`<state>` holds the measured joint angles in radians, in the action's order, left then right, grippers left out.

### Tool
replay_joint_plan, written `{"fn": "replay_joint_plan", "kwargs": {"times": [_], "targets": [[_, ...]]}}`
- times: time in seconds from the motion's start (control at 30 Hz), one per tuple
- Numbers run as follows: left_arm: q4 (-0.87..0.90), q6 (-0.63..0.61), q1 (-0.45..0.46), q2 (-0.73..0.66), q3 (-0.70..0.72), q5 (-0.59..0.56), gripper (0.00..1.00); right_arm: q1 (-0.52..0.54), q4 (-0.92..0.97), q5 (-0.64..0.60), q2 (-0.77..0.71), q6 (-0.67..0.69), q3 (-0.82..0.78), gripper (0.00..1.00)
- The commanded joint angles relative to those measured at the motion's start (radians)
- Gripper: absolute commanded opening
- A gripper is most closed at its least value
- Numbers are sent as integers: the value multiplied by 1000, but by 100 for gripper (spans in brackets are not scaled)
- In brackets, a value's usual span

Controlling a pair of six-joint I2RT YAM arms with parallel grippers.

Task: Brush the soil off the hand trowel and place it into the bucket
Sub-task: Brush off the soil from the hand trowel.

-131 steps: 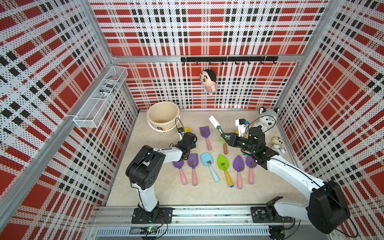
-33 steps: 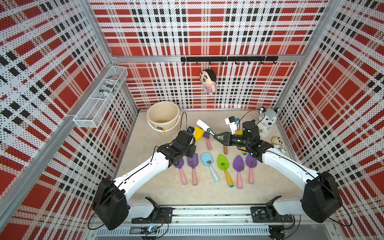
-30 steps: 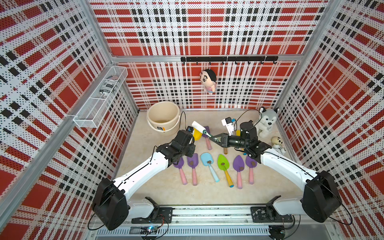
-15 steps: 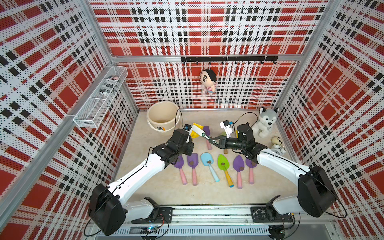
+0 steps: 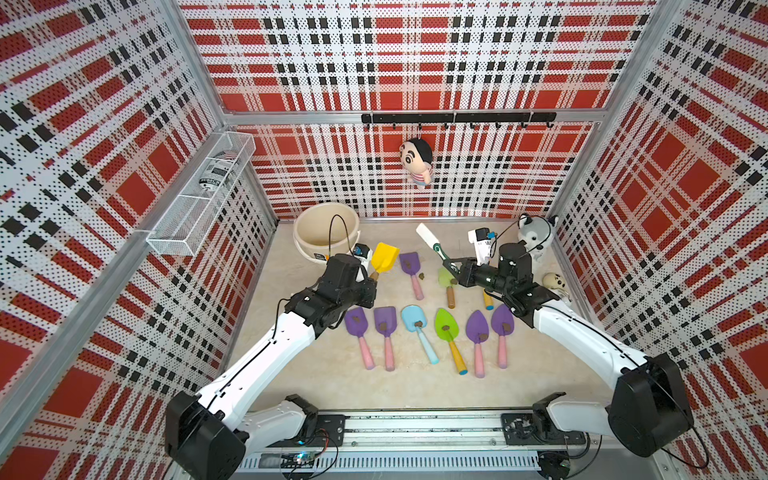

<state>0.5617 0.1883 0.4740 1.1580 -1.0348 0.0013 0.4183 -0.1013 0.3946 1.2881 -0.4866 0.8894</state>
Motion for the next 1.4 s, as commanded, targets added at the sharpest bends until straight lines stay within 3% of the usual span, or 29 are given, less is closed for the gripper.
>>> {"fn": "replay_joint_plan", "kwargs": {"times": [0.0,0.23,0.43,0.73,0.93,1.1,1.37], "targets": [[79,33,-54,-14,-105,132,0,70,-10,-252,-21,291,-40,0],[210,14,-60,40,-218,89,0,395,-78,-635,74,864,-50,0],[217,8,-56,65,-195,68,0,577,-203,-843,166,1175,-29,0],[240,-15,-49,72,-155,46,0,641,-326,-944,188,1362,-31,0],[242,-12,-46,72,-142,23,0,641,-358,-1011,217,1448,-13,0],[251,-13,-44,72,-146,24,0,624,-503,-1089,247,1561,-40,0],[257,-13,-47,61,-143,43,0,545,-523,-1074,229,1476,-93,0]]}}
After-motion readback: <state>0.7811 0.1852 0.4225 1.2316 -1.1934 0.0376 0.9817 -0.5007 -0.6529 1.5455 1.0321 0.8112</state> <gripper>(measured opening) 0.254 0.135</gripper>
